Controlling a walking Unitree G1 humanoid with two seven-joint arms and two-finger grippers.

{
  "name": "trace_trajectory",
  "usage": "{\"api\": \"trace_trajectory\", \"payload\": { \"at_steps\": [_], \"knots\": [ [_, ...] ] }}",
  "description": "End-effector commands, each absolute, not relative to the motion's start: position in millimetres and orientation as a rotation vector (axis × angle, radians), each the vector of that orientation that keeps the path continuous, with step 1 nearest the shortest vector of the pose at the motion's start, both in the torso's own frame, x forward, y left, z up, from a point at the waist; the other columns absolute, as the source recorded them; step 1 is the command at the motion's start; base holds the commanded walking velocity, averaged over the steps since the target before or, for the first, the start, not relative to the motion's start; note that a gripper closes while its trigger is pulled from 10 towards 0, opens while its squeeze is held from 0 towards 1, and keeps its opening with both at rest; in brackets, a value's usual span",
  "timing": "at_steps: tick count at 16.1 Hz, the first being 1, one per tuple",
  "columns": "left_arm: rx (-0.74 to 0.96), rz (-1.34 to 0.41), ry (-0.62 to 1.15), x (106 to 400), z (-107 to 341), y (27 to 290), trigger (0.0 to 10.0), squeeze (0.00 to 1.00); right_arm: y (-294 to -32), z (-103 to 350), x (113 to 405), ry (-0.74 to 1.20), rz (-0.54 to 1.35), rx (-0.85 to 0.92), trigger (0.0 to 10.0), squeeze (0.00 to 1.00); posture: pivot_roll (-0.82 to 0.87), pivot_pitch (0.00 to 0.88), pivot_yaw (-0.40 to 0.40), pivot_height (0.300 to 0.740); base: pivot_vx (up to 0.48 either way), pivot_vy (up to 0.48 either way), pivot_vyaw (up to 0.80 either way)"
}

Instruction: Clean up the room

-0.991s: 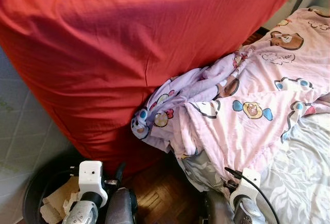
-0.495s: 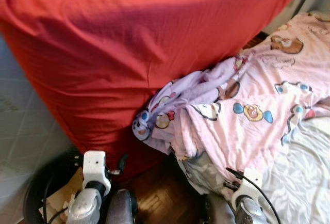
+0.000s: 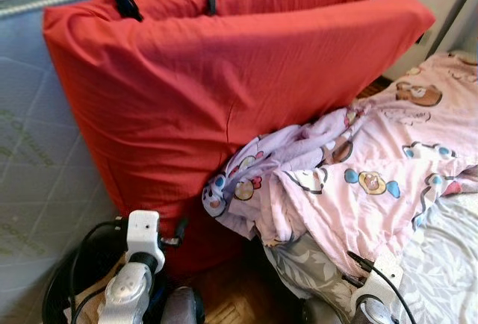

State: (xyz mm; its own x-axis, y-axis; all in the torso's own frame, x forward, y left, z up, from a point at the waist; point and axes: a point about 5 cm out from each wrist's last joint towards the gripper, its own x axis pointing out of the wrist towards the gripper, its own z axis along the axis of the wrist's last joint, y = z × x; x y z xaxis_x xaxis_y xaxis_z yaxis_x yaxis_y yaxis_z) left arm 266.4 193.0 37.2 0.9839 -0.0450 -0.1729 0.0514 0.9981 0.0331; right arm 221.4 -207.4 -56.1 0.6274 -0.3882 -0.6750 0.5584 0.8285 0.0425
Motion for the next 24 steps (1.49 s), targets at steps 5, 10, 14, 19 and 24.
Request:
{"api": "trace_trajectory", "payload": {
  "at_steps": [5,10,14,19,24],
  "knots": [
    [0.052,-0.051,0.177,274.0,32.1,192.2,10.0,0.00,-193.5,-54.4,225.5,0.675,-0.403,0.250,0.0,0.00,0.01,0.000,-0.021,0.606,0.000,0.000,0.00],
    [0.063,-0.071,0.175,275.1,28.9,188.6,10.0,0.00,-196.9,-62.8,212.6,0.732,-0.442,0.267,10.0,0.00,0.01,0.000,-0.023,0.606,0.000,0.000,0.00],
    [0.069,-0.072,0.172,274.2,27.7,190.1,10.0,0.00,-197.6,-61.0,215.1,0.723,-0.441,0.267,10.0,0.08,0.01,0.000,-0.021,0.606,0.000,0.000,0.00],
    [0.073,-0.075,0.172,273.3,26.8,190.4,10.0,0.00,-198.8,-62.0,213.4,0.731,-0.443,0.249,10.0,0.00,0.01,0.000,-0.018,0.606,0.000,0.000,0.00],
    [0.072,-0.080,0.173,272.7,25.6,189.4,10.0,0.00,-200.4,-62.0,212.9,0.730,-0.444,0.238,10.0,0.00,0.02,0.000,-0.020,0.606,0.000,0.000,0.00]
  ]
}}
